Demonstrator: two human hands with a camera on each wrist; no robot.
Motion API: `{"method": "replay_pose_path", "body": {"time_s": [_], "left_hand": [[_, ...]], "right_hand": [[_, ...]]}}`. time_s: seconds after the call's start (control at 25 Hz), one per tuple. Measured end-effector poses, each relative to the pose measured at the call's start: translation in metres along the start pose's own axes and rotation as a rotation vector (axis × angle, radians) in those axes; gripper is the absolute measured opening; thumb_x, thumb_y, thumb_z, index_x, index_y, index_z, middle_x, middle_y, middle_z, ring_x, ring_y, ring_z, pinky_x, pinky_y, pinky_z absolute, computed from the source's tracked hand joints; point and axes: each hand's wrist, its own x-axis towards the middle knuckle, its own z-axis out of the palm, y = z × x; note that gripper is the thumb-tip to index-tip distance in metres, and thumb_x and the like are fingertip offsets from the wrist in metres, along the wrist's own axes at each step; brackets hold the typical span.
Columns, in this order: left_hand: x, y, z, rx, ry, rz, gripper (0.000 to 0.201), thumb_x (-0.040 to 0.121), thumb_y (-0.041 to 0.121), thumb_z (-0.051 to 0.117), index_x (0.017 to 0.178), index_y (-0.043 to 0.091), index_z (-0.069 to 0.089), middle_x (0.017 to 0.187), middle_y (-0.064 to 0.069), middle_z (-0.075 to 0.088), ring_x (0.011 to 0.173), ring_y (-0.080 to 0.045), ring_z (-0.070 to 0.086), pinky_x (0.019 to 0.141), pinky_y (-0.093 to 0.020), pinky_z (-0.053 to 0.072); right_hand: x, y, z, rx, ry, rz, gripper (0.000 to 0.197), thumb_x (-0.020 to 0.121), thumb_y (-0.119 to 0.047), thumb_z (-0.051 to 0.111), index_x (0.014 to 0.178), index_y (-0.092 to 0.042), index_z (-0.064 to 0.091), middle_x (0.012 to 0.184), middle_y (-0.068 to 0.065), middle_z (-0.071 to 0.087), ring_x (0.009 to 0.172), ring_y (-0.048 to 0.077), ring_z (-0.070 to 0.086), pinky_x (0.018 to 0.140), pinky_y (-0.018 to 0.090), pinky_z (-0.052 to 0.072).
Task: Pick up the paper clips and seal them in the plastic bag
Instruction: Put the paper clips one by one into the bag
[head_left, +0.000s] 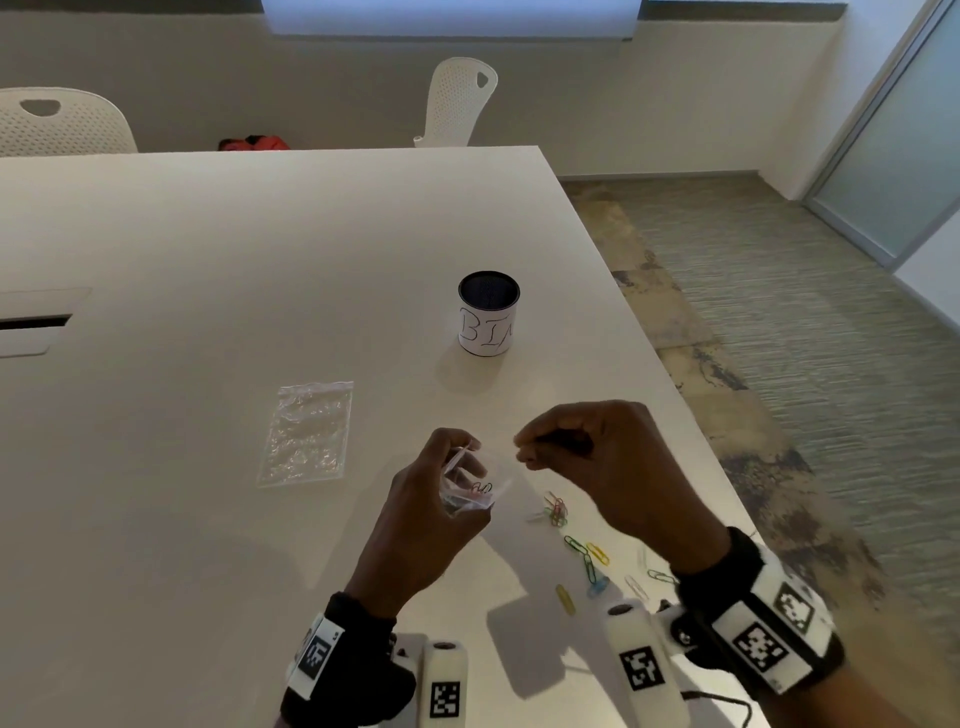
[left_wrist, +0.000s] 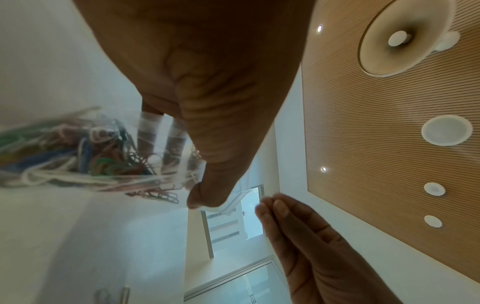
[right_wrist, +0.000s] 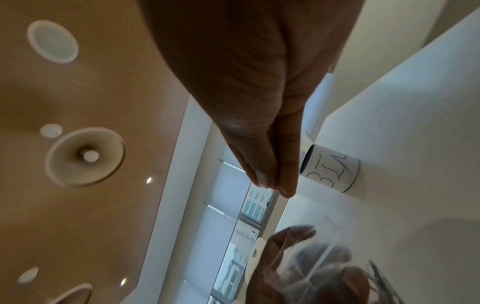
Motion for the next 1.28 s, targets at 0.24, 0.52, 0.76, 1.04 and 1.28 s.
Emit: {"method": "replay_pose_path", "body": {"time_s": [0.24,0.52,0.76,1.04,1.28], "left_hand": [[-0.001,0.002,0.002,-0.007,0.002,0.014,0.050,0.081,0.010,0.084,0.118,0.027,0.055,0.100,0.009,0.072,0.090,-0.005,0.071,0.070,-0.011,0.056],[-0.002,0.001,0.005,-0.008,-0.001,0.015,0.050,0.081,0.006,0.084,0.117,0.027,0.056,0.099,0.007,0.073,0.086,-0.007,0.073,0.068,-0.010,0.055],[-0.004,0.002,0.004,0.007,0.000,0.015,0.050,0.081,0.007,0.084,0.116,0.028,0.056,0.099,0.010,0.073,0.088,-0.005,0.072,0.070,-0.013,0.057],[-0.006,0.002,0.001,0.011,0.004,0.008,0.051,0.081,0.008,0.083,0.118,0.029,0.055,0.101,0.010,0.072,0.091,-0.006,0.071,0.070,-0.013,0.056],[-0.009,0.002,0.003,0.006,0.015,0.009,0.049,0.082,0.008,0.082,0.118,0.028,0.055,0.100,0.010,0.071,0.091,-0.008,0.070,0.070,-0.011,0.055]], "right_hand": [[-0.045,0.051,-0.065,-0.248,0.064,0.260,0.011,0.083,-0.012,0.084,0.088,-0.019,0.078,0.077,-0.006,0.078,0.071,0.007,0.075,0.077,0.029,0.064],[-0.122,0.094,-0.065,-0.592,-0.368,0.679,0.080,0.065,-0.045,0.093,0.125,-0.035,0.042,0.112,-0.012,0.046,0.089,0.006,0.058,0.076,0.022,0.055],[-0.106,0.080,-0.010,-0.409,-0.216,0.521,0.052,0.077,-0.030,0.088,0.115,-0.021,0.054,0.106,-0.010,0.047,0.092,0.012,0.055,0.085,0.028,0.053],[-0.089,0.054,0.027,-0.435,-0.293,0.551,0.081,0.070,-0.044,0.091,0.130,-0.017,0.043,0.124,-0.002,0.042,0.106,0.020,0.060,0.094,0.031,0.058],[-0.070,0.063,0.036,-0.418,-0.156,0.498,0.044,0.085,-0.022,0.082,0.121,-0.015,0.058,0.112,-0.001,0.050,0.103,0.021,0.060,0.087,0.028,0.050]]}}
